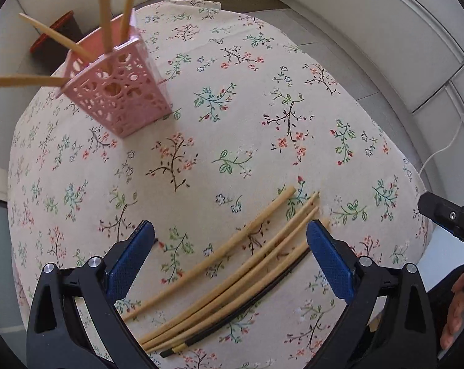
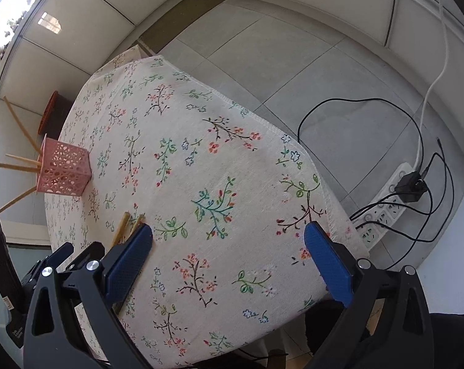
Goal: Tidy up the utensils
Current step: 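Return the left tool to the pile and close on a chopstick, then lift the wooden chopstick upright with the left tool toward the pink basket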
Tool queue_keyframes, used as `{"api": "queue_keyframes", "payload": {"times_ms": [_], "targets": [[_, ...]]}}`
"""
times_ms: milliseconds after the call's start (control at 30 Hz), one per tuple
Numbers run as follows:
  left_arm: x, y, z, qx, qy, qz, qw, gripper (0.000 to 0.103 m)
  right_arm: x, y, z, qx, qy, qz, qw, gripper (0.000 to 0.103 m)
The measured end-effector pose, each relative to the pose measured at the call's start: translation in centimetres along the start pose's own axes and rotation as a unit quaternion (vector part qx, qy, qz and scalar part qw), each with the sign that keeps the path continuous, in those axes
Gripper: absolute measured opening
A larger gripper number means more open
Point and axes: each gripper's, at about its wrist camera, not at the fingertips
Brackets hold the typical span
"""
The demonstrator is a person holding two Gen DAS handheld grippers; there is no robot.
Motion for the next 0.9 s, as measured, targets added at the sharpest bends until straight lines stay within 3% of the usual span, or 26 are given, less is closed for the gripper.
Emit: {"api": "queue_keyframes", "payload": {"times_ms": [200, 300, 633, 900], "targets": [[1.7, -2.1, 0.8, 0.01, -0.021, -0.027, 0.9994, 0.08, 0.4, -0.9, 0.2, 0.012, -0.009, -0.012, 1.0, 0.096], [2.3, -3.0, 0.1, 0.0, -0.015, -0.04, 0.9991, 0.067, 0.3, -1.4, 0.2, 0.014, -0.012, -0.021, 1.0, 0.096], [2.4, -3.6, 0.7, -0.027, -0.051, -0.046, 0.9972, 0.055, 0.0, -2.2, -0.1, 0.005, -0.006, -0.033, 0.999, 0.096], [2.1, -3.8, 1.1, -0.02, -0.083, -0.026, 0.996, 0.043, -0.1, -2.7, -0.6, -0.003, 0.004, -0.033, 0.999, 0.096]]}}
Point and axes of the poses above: each gripper's, at about its wrist camera, not at the fingertips, and y roughly against the way its jaws point, z to its right, x to its top, and after that the axes turned 12 degrees about x, right-handed
